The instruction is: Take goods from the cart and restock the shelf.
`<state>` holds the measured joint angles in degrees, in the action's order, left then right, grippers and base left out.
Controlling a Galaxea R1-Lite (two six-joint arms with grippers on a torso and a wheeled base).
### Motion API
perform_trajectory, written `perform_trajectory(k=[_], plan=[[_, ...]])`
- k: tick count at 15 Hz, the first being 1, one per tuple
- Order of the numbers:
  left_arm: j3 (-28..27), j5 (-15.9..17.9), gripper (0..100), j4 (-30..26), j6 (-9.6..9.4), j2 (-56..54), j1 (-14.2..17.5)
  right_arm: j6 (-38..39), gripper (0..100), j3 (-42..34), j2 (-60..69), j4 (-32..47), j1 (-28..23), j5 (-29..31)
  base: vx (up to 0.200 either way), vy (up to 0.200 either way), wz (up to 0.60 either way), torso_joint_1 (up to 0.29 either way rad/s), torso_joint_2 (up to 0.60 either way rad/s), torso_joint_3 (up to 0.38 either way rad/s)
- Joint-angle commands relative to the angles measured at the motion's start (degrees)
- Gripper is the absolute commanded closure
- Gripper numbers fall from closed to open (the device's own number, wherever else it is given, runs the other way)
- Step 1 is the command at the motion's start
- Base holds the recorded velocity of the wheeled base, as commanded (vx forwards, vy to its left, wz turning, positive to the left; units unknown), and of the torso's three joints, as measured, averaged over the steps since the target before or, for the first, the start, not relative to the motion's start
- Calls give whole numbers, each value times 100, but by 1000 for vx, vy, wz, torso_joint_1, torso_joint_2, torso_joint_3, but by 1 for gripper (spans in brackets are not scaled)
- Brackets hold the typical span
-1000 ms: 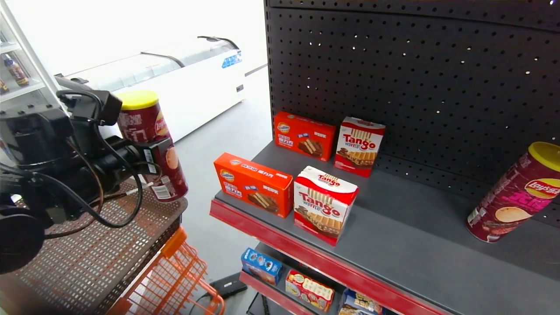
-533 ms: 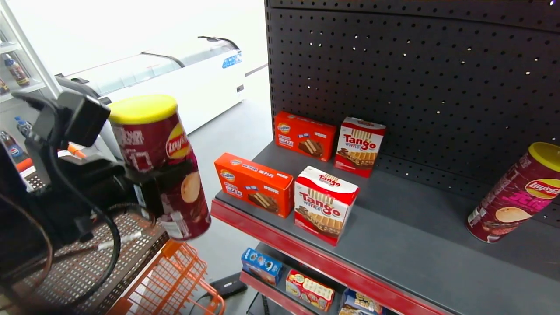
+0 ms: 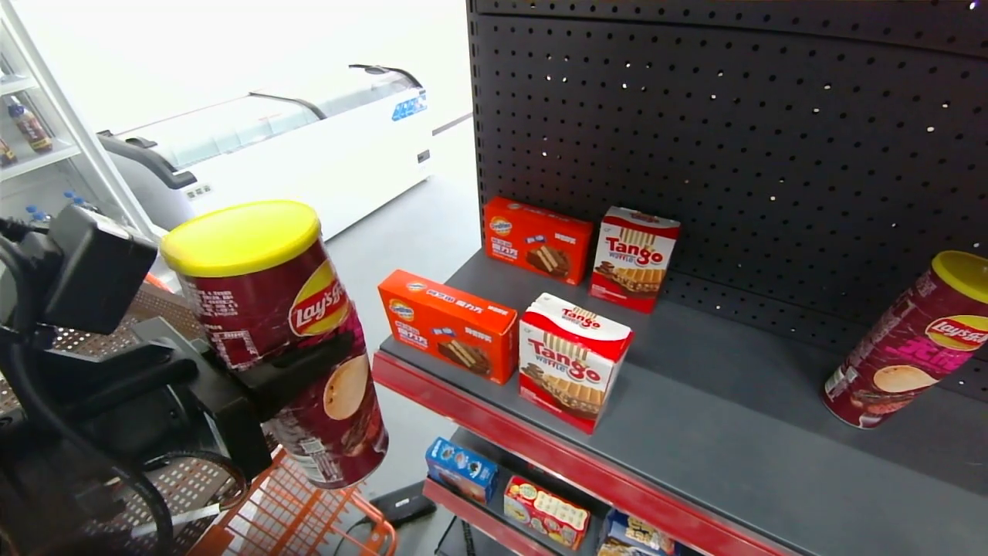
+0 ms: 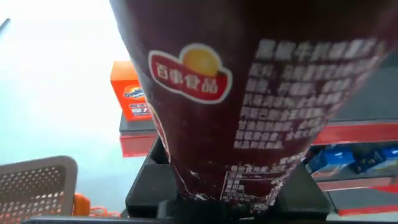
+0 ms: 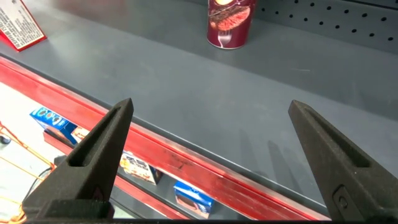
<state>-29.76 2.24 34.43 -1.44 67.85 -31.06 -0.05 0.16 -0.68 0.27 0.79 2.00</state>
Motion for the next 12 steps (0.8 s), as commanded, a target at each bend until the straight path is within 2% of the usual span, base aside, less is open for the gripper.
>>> perform_trajectory(k=[1, 3, 8, 9, 12], plan=[[-21, 162, 100, 3, 3, 17, -5, -4, 0, 2, -2, 0, 0, -7, 0, 0, 0, 0, 0, 0], [58, 567, 100, -15, 12, 53, -67, -4, 0, 2, -2, 0, 0, 2, 0, 0, 0, 0, 0, 0], [-65, 1024, 100, -261, 12, 26, -5, -30, 0, 2, -2, 0, 0, -59, 0, 0, 0, 0, 0, 0], [-39, 1323, 100, -279, 12, -9, 4, -13, 0, 2, -2, 0, 9, -59, 0, 0, 0, 0, 0, 0], [-232, 1683, 100, -270, 12, 9, 21, -48, 0, 2, -11, 0, 0, -59, 0, 0, 0, 0, 0, 0]])
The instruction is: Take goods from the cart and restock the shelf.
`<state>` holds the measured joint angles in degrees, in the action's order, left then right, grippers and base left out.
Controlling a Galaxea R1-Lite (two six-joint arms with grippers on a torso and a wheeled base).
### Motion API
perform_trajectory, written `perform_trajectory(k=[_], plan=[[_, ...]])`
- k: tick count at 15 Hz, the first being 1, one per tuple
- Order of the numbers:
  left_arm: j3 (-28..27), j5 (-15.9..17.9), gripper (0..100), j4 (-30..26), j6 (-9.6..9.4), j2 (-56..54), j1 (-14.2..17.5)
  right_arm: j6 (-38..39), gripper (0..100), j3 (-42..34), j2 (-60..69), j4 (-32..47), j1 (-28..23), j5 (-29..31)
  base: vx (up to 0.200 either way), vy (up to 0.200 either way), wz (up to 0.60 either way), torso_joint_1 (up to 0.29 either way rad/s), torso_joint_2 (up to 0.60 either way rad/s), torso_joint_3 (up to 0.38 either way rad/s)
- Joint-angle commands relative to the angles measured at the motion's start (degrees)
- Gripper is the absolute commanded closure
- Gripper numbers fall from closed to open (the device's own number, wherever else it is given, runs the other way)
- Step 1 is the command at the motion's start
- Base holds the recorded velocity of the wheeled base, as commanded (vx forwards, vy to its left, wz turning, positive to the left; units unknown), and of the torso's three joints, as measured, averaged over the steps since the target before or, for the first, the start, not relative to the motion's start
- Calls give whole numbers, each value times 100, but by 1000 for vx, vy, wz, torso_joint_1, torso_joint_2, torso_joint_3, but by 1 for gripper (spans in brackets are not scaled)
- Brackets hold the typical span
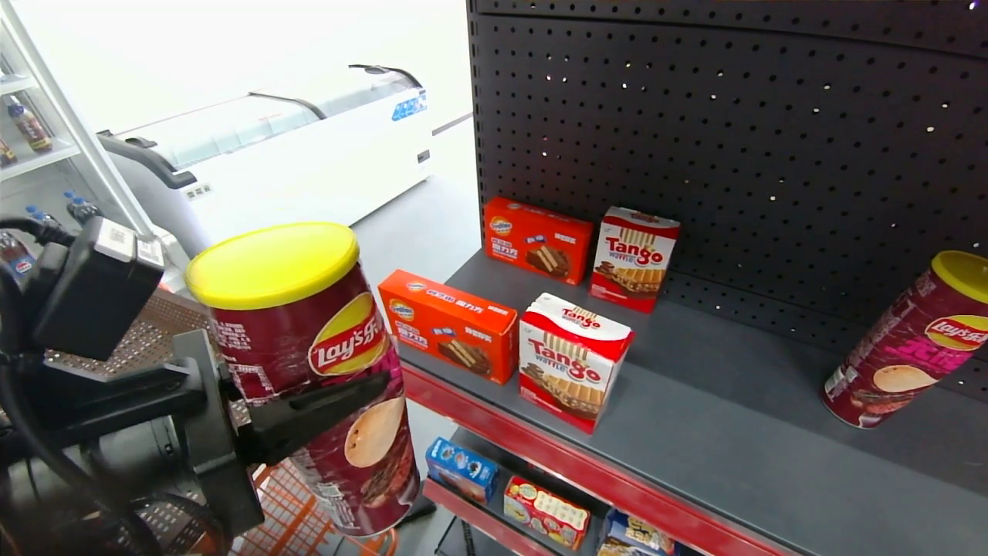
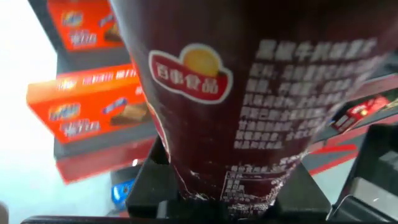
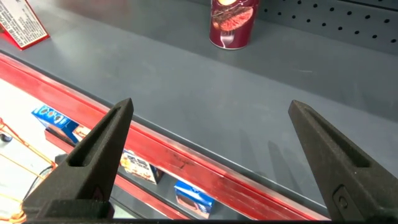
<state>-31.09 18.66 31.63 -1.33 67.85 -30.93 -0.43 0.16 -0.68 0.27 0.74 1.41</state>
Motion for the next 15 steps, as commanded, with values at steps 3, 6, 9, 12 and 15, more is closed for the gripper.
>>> perform_trajectory(k=[3, 6, 9, 12, 15], plan=[[-460, 524, 100, 53, 19, 26, 17, 43, 0, 2, -2, 0, 5, 8, 0, 0, 0, 0, 0, 0], [-688, 788, 100, 53, 19, 61, 43, 34, 0, 2, -2, 0, 5, 8, 0, 0, 0, 0, 0, 0], [-697, 797, 100, 71, 10, 140, 34, 34, 0, 2, -2, 0, 14, 8, 0, 0, -200, 1, 2, 2], [-697, 832, 100, 71, 10, 149, 34, 25, 0, 2, -2, 0, 5, 8, 0, 0, -600, -7, -6, 4], [-697, 823, 100, 71, 10, 158, 43, 25, 0, 2, -2, 0, 5, 8, 0, 0, -600, 6, 2, -2]])
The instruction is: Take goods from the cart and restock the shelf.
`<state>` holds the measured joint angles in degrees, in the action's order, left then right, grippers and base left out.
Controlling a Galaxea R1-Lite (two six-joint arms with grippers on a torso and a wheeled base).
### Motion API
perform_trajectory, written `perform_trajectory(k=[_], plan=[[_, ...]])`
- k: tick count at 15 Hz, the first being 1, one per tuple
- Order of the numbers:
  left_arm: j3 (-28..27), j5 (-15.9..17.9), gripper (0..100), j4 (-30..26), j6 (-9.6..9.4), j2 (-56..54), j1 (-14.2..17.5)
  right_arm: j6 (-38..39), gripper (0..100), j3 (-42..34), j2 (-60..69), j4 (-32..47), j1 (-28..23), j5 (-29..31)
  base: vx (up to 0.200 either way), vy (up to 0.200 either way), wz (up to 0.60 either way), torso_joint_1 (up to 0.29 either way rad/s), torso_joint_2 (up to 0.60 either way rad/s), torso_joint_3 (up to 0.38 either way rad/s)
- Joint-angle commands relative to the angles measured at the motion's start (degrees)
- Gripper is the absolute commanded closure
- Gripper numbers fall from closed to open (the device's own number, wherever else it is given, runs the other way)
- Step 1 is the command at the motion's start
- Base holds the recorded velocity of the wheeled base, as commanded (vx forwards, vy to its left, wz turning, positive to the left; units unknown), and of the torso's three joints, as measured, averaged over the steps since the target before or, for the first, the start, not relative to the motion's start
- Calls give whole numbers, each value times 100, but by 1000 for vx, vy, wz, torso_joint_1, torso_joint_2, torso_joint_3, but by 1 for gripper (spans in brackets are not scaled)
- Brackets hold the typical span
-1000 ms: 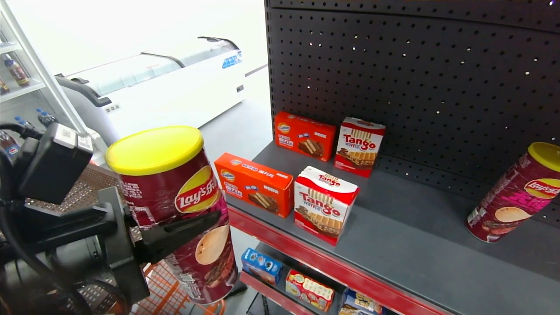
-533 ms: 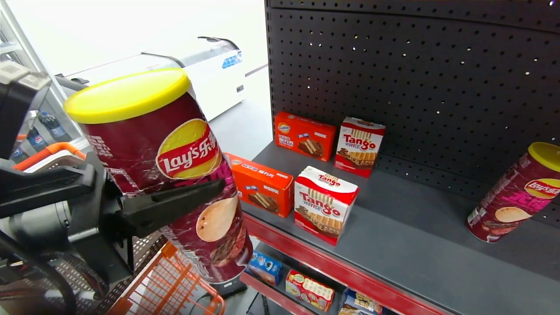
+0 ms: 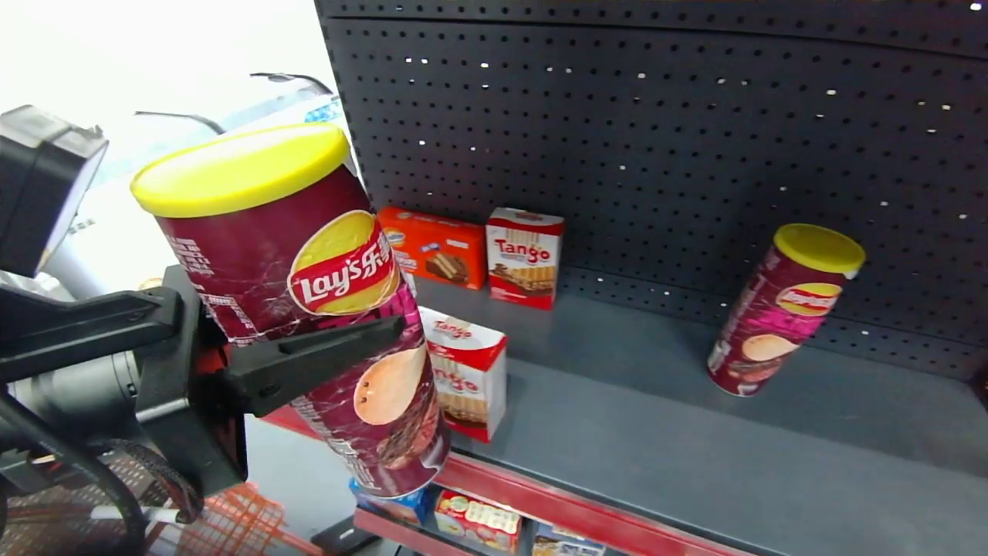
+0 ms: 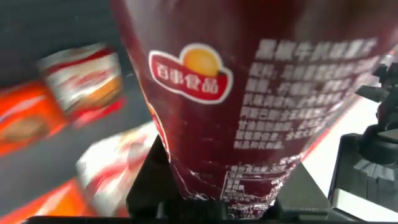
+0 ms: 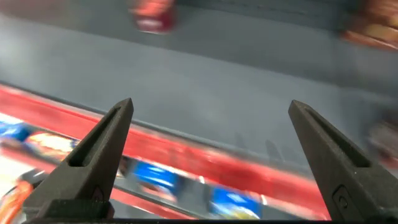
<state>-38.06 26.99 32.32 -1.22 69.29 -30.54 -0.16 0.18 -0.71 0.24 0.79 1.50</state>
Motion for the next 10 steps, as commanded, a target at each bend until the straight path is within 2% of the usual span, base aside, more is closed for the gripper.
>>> perform_trajectory(k=[1, 6, 10], plan=[[0, -10, 100, 3, -1, 14, 4, -2, 0, -1, 0, 2, 0, -1, 0, 0, -600, 2, 7, 2], [0, -27, 100, -6, 8, 14, 13, 7, 0, -1, 0, 2, 0, -1, 0, 0, -600, 1, 4, 2], [35, -45, 100, -6, 8, -3, 13, -2, 0, -1, 0, 2, 0, -1, 0, 0, 0, 0, 0, 0]])
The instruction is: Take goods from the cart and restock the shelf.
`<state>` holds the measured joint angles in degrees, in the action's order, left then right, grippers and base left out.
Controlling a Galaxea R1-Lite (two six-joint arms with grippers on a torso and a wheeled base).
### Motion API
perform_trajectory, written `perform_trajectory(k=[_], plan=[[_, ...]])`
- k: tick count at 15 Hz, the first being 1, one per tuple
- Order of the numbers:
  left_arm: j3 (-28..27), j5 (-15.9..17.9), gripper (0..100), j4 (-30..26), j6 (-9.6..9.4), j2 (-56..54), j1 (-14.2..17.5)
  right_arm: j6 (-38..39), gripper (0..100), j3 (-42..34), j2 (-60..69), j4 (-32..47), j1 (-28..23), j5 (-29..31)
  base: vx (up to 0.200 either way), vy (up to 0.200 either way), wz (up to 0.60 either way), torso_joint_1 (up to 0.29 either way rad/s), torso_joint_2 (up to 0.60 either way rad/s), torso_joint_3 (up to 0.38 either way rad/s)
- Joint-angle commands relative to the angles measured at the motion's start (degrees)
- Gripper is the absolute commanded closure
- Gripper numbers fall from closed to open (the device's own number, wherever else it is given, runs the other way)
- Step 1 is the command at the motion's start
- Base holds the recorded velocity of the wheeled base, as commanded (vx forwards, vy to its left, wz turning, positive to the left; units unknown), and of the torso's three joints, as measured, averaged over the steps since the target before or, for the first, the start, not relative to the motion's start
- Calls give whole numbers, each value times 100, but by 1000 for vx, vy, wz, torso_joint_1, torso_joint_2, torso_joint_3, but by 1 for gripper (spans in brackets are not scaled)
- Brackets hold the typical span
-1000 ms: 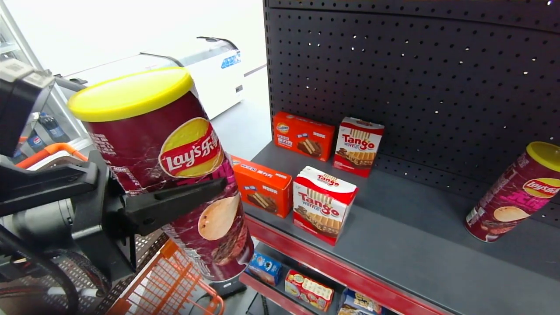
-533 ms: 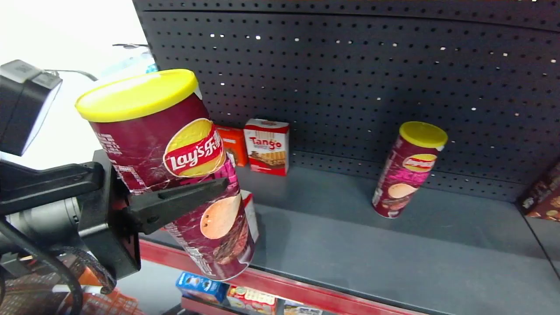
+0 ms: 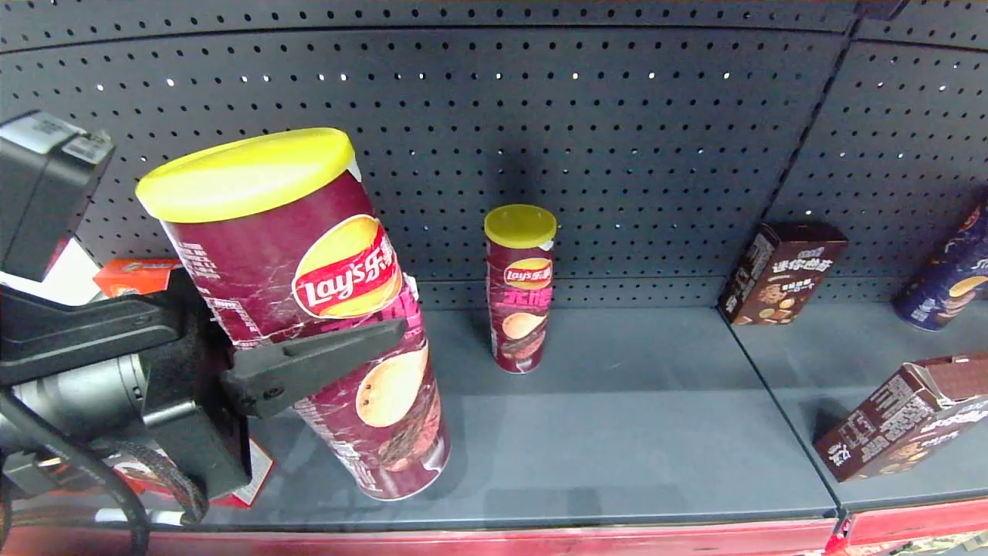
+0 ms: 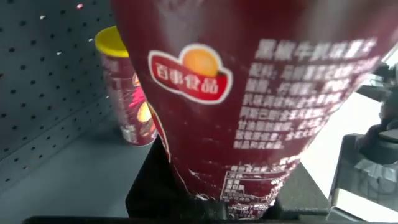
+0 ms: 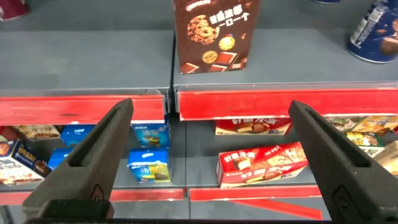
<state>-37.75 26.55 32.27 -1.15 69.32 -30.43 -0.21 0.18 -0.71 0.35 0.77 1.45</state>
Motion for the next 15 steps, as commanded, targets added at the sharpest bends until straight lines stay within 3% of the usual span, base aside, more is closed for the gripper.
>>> perform_trajectory(k=[1, 3, 9, 15], plan=[[-4, -10, 100, -1, 0, -15, 11, -6, 0, -1, 0, -9, 2, -4, 0, 0, 0, 0, 0, 0], [31, 26, 100, -1, -8, -32, 186, 3, 0, -1, 0, -9, 2, -4, 0, 0, 0, 0, 0, 0], [66, -1, 100, -10, 9, -129, 213, -23, 0, -1, -8, 0, 2, -13, 0, 0, 0, 0, 0, 0], [163, -10, 100, -10, 79, -243, 687, 205, 0, 166, -378, 0, 161, -224, 0, 0, 0, 0, 0, 0]])
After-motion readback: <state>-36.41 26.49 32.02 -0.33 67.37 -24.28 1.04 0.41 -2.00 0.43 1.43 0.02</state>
